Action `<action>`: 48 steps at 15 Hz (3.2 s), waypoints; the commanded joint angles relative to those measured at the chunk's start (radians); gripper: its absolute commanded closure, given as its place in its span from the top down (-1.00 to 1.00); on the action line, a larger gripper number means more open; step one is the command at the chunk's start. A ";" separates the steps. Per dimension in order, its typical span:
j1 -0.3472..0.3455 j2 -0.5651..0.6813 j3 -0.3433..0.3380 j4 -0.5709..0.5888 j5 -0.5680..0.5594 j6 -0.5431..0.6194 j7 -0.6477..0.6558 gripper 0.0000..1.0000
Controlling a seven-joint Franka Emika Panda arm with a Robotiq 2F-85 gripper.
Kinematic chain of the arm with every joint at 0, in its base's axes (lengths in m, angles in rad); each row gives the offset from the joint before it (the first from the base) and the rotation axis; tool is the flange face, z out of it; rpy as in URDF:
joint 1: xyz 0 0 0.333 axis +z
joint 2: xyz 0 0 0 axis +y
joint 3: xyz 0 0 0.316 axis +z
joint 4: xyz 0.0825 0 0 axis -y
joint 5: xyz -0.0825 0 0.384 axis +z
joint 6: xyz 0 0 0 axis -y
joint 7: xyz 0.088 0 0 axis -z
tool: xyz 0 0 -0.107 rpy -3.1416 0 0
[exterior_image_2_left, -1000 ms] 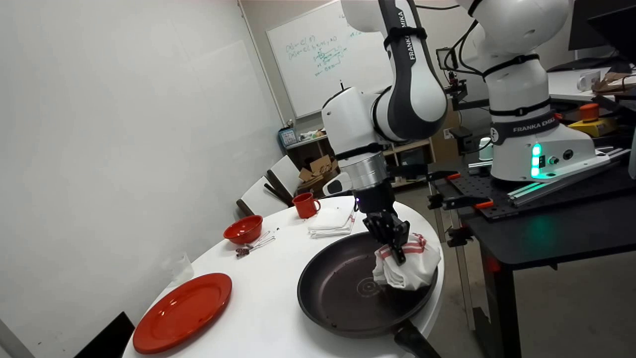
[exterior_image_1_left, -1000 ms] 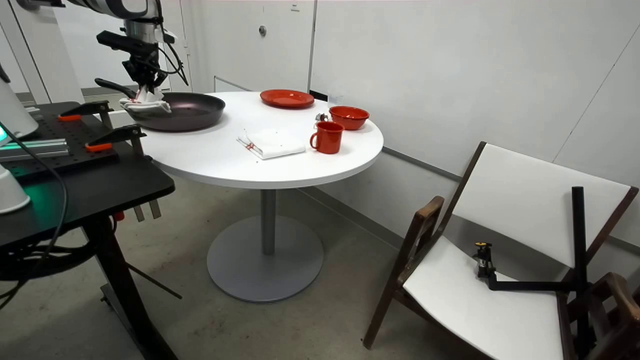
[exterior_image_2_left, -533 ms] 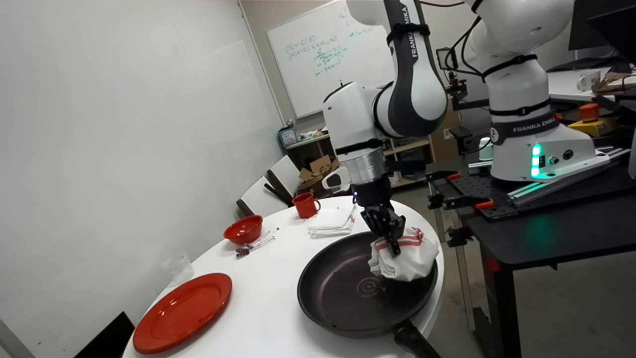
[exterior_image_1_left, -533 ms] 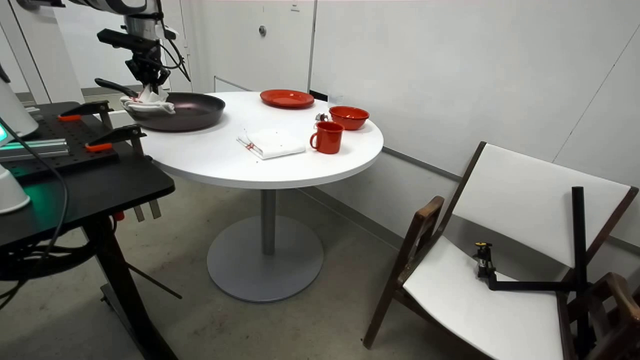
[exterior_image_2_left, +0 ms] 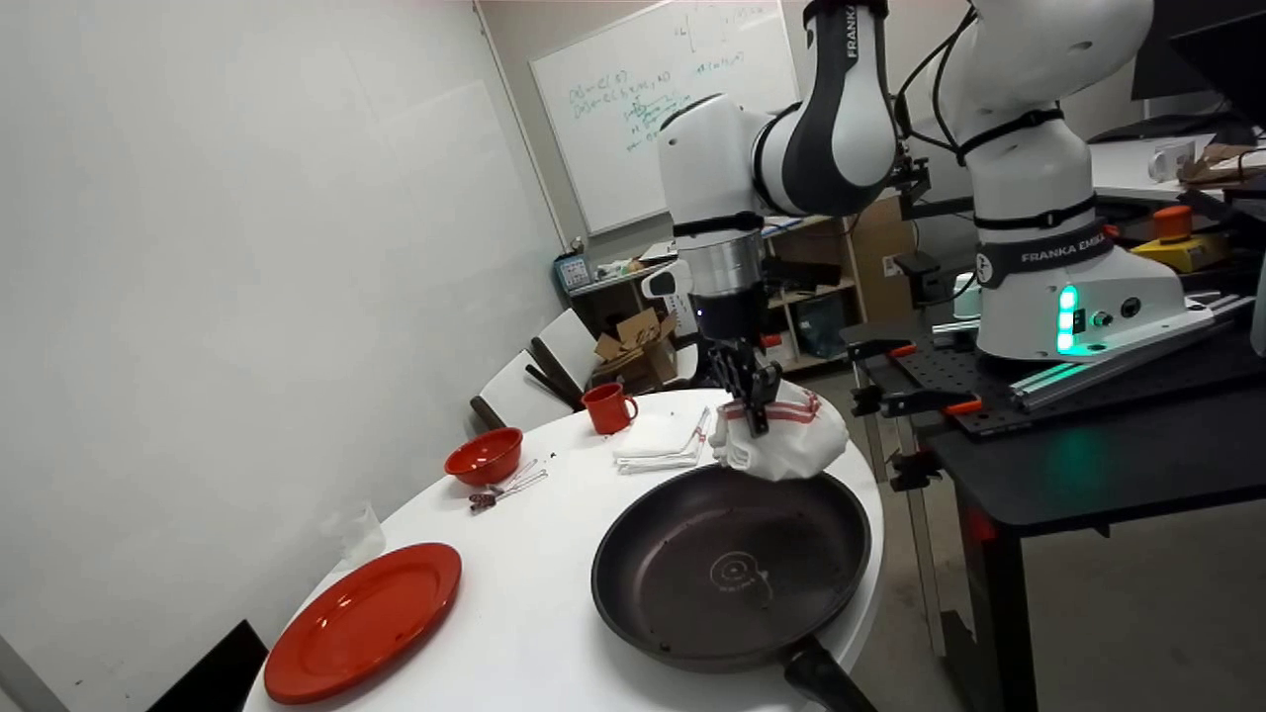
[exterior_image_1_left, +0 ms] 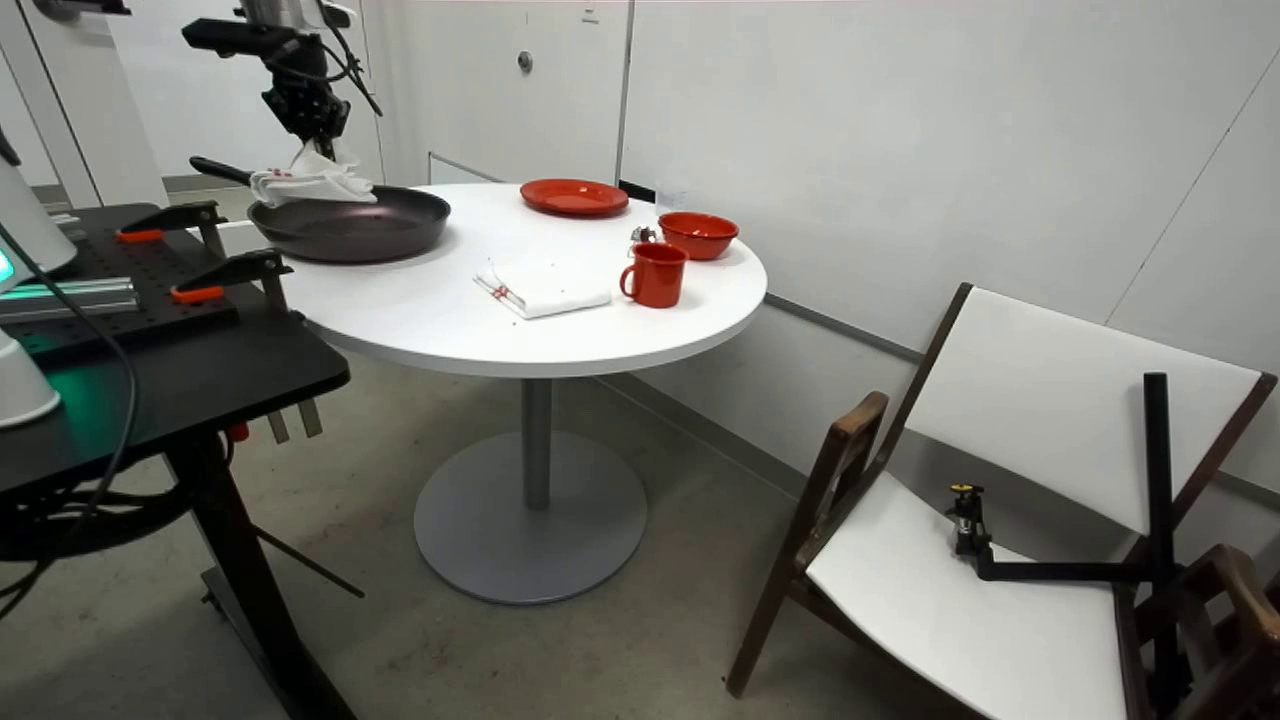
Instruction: Pick up the white and red towel on the left and use it to wipe the black pan
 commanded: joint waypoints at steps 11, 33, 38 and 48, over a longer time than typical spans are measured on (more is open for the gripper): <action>-0.155 -0.080 -0.224 0.141 -0.090 -0.149 0.178 -0.90; -0.183 0.185 -0.257 0.464 0.216 -0.286 0.017 -0.90; -0.224 0.275 -0.261 0.582 0.284 -0.351 -0.019 -0.90; -0.270 0.479 -0.263 0.793 0.308 -0.488 -0.010 -0.90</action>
